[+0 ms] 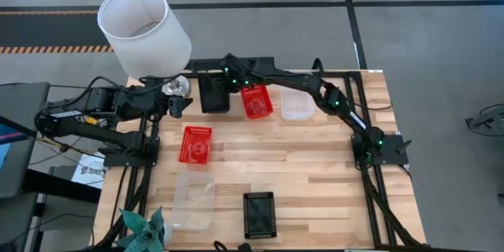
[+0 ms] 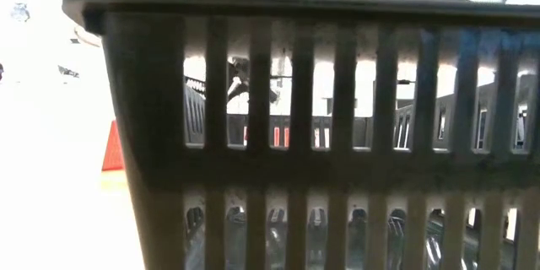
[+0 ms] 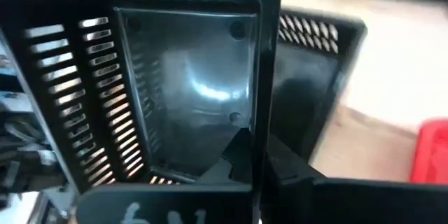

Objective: Stack baskets by color
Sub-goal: Stack the bottom right black bin on the top black bin, then stack the bottom red bin on the top red bin

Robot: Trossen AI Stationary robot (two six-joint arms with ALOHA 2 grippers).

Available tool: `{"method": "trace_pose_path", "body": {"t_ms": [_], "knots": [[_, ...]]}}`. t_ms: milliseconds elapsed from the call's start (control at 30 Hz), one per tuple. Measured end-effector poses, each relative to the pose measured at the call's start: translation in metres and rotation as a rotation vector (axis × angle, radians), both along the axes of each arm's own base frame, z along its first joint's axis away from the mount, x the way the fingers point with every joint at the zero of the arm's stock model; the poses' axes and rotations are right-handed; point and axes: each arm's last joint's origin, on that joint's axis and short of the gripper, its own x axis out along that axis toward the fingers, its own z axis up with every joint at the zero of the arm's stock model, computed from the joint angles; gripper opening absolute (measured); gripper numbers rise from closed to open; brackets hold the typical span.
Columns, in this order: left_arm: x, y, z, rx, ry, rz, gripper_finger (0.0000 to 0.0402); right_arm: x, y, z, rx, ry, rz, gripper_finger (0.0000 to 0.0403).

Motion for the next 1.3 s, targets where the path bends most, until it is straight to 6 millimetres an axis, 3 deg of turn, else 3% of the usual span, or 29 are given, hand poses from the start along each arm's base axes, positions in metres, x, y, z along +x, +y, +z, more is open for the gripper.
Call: {"method": "trace_pose_path", "body": {"t_ms": [467,1100,1200,1300], "knots": [[0.0,0.0,0.0,0.002,-0.001,0.005,0.0261,-0.006,-0.012,-0.009,0.037,0.049,-0.068,0.0044],[0.0,0.0,0.0,0.008,0.0,0.008,0.0261,-0.01,-0.023,-0.009,0.013,0.044,-0.05,0.0178],[0.0,0.0,0.0,0.018,0.007,0.001,0.0261,-0.016,-0.027,-0.001,0.015,0.042,-0.012,0.0188],[0.0,0.0,0.0,0.02,0.013,-0.003,0.0261,-0.032,-0.028,0.028,0.024,0.027,0.041,0.0188]]}}
